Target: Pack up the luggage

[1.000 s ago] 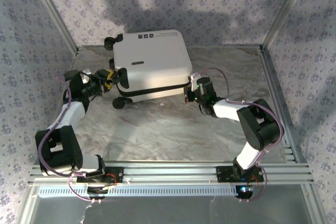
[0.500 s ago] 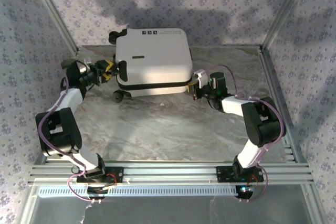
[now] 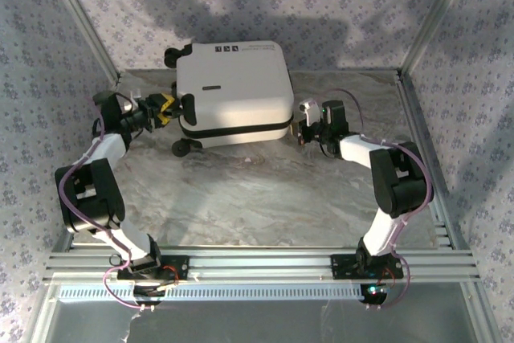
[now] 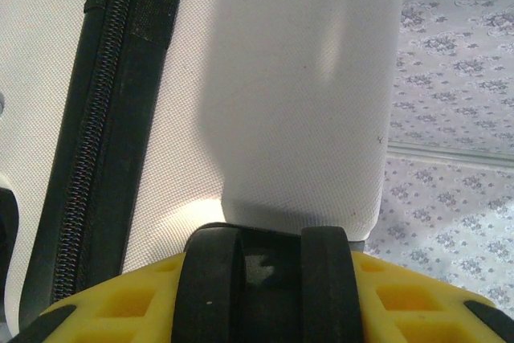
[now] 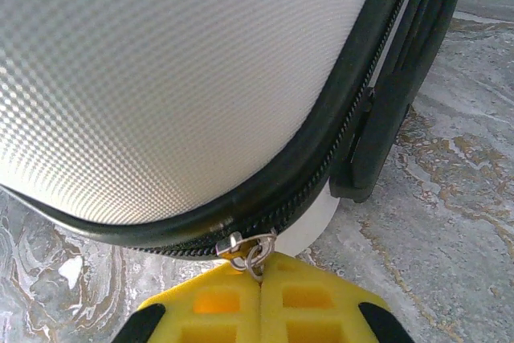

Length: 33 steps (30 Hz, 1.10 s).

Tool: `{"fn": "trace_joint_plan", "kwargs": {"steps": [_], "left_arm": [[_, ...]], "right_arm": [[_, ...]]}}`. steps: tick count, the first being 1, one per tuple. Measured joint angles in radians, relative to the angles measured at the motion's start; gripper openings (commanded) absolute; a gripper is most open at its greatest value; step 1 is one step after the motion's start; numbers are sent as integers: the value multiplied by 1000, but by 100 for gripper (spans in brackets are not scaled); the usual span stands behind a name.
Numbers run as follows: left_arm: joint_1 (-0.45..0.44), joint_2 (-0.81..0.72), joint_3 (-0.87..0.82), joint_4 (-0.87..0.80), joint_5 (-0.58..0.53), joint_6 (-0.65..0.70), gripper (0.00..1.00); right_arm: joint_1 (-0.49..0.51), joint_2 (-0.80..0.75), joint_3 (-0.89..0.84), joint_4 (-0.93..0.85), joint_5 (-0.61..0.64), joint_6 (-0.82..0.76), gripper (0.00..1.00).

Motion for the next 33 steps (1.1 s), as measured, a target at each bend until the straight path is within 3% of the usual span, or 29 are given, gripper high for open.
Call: {"fn": "trace_joint_plan", "kwargs": {"steps": [10, 17, 21, 26, 33], "left_arm": [[92, 0, 0, 1, 42, 18, 0], [114, 13, 0, 21, 55, 24, 0], [115, 13, 0, 24, 55, 31, 0], [115, 13, 0, 24, 55, 34, 0], [115, 13, 0, 24, 55, 39, 0]], "right_arm": [[29, -92, -47, -7, -65, -68, 0], [-18, -12, 164, -81, -72, -98, 0], [-42, -15, 155, -73, -92, -105, 0], [-26, -15, 86, -79, -164, -119, 20], [31, -5, 8, -60, -208, -118, 30]]}}
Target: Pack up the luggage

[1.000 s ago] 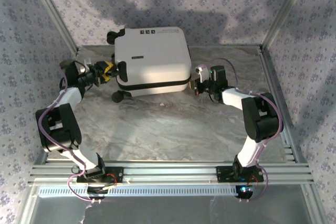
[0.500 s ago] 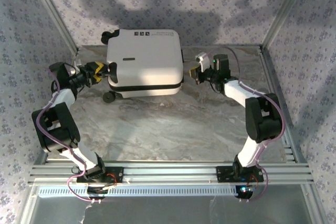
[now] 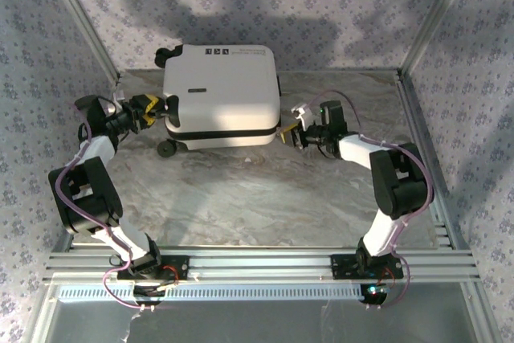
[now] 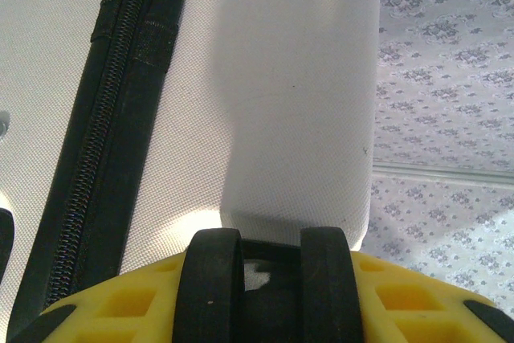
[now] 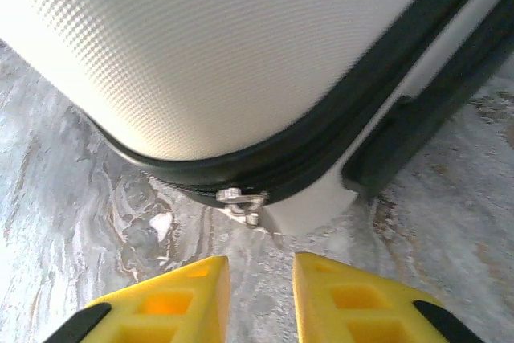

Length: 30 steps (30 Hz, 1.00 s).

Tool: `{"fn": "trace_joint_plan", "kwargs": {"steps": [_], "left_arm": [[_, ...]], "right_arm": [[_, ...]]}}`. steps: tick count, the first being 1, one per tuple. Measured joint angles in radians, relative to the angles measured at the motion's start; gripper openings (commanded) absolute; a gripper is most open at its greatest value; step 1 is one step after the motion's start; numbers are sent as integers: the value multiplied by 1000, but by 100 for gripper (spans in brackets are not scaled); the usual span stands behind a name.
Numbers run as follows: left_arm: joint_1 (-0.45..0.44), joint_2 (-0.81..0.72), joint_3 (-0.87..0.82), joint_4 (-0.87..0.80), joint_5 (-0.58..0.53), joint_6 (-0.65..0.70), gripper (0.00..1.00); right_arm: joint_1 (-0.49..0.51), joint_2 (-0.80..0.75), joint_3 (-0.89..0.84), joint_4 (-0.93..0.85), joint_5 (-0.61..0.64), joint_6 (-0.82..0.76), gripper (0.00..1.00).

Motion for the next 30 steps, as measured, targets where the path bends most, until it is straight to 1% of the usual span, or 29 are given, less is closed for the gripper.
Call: {"fn": "trace_joint_plan", "kwargs": {"steps": [8, 15, 25, 26, 27, 30], "left_arm": [[0, 0, 0, 0, 0, 3, 0], [0, 0, 0, 0, 0, 3, 0], [0, 0, 0, 0, 0, 3, 0], [1, 0, 0, 0, 0, 3, 0], [1, 0, 0, -1, 0, 3, 0], [3, 0, 0, -1, 0, 3, 0]], "right_arm": [[51, 38, -14, 56, 13, 7, 34], [48, 100, -6, 58, 30, 18, 35], [48, 102, 50, 53, 37, 21, 36], [47, 102, 53, 47, 36, 21, 34], [47, 102, 55, 44, 36, 21, 31], [46, 102, 61, 30, 38, 17, 13]]}}
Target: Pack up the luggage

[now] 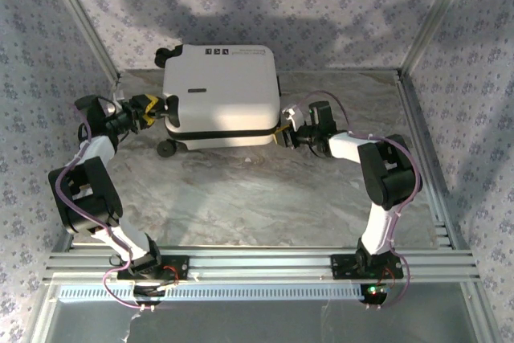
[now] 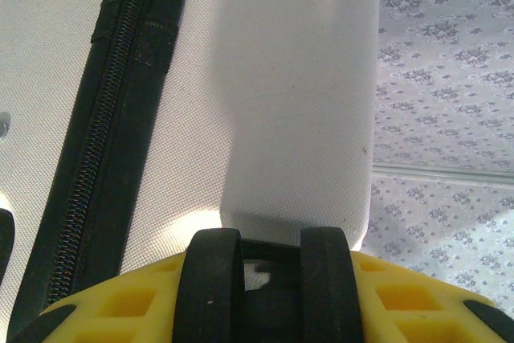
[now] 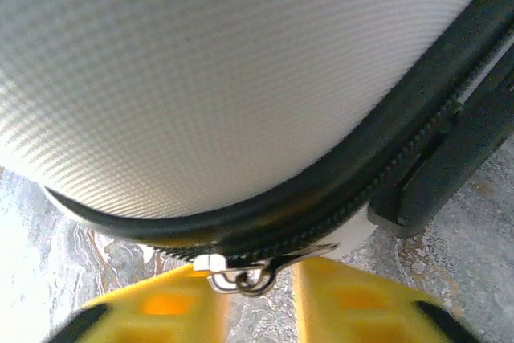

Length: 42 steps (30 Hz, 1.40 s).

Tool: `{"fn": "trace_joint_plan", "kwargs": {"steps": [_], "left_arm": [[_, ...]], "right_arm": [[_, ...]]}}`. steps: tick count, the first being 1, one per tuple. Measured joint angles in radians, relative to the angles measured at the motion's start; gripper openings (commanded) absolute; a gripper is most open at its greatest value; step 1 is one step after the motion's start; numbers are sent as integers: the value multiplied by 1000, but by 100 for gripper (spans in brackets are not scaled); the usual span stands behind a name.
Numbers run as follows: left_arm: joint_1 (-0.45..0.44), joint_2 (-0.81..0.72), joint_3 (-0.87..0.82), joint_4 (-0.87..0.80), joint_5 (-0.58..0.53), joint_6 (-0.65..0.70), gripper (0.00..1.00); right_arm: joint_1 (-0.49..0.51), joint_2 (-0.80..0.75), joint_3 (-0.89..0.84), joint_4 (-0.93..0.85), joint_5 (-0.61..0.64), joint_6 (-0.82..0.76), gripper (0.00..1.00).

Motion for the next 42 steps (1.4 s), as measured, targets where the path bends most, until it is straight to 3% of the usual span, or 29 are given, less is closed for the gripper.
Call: {"fn": "trace_joint_plan", "kwargs": {"steps": [4, 17, 26, 31, 33, 36, 42], "left_arm": [[3, 1, 0, 0, -2, 0, 0], [6, 12, 7, 2, 5, 6, 0], [6, 12, 7, 4, 5, 6, 0], [6, 12, 7, 4, 5, 6, 0], [6, 12, 7, 4, 5, 6, 0], [6, 12, 7, 4, 5, 6, 0], [6, 12, 7, 4, 7, 7, 0]], "right_arm": [[0, 0, 7, -13, -1, 0, 0], [67, -93, -106, 49, 63, -7, 0], [-25, -90, -2, -14, 311, 85, 0], [-34, -86, 19, -25, 269, 86, 0], [-39, -83, 19, -30, 204, 77, 15], [-52, -83, 3, -19, 106, 66, 28], [-77, -70, -55, 36, -60, 82, 38]]}}
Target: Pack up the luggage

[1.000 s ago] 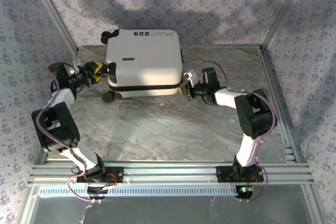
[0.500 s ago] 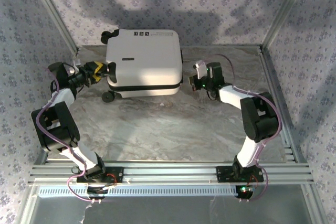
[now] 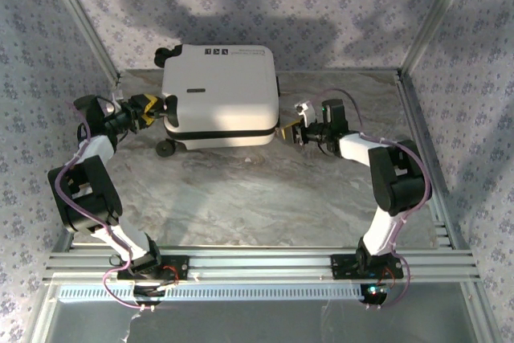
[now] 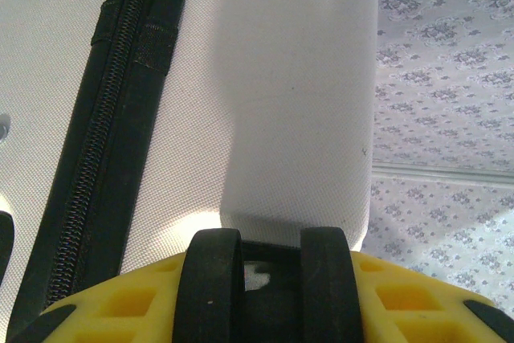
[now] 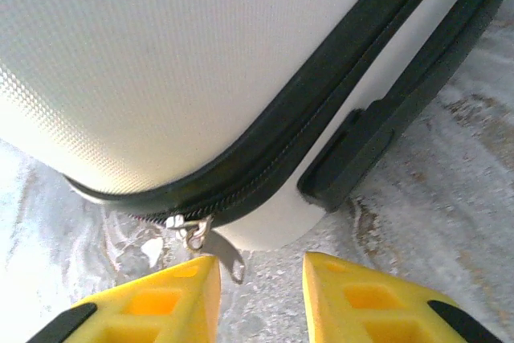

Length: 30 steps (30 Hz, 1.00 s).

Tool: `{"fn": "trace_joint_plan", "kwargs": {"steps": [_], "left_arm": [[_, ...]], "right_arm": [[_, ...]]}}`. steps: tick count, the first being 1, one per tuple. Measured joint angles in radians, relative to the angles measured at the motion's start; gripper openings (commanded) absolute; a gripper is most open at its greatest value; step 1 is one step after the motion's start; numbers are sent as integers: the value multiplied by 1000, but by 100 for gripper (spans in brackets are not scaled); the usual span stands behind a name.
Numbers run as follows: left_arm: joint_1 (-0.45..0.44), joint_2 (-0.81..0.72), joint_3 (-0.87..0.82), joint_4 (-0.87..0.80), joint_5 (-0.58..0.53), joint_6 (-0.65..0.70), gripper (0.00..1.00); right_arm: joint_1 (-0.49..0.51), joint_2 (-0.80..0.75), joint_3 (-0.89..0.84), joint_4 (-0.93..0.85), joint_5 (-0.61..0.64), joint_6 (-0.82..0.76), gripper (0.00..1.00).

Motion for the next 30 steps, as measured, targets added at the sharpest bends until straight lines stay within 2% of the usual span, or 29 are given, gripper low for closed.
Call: {"fn": "trace_joint_plan", "kwargs": {"steps": [12, 30], "left_arm": [[0, 0, 0, 0, 1, 0, 0], [0, 0, 0, 0, 1, 1, 0]], "right_arm": [[0, 53, -39, 102, -124, 27, 47], [26, 132, 56, 101, -152, 27, 46]]}}
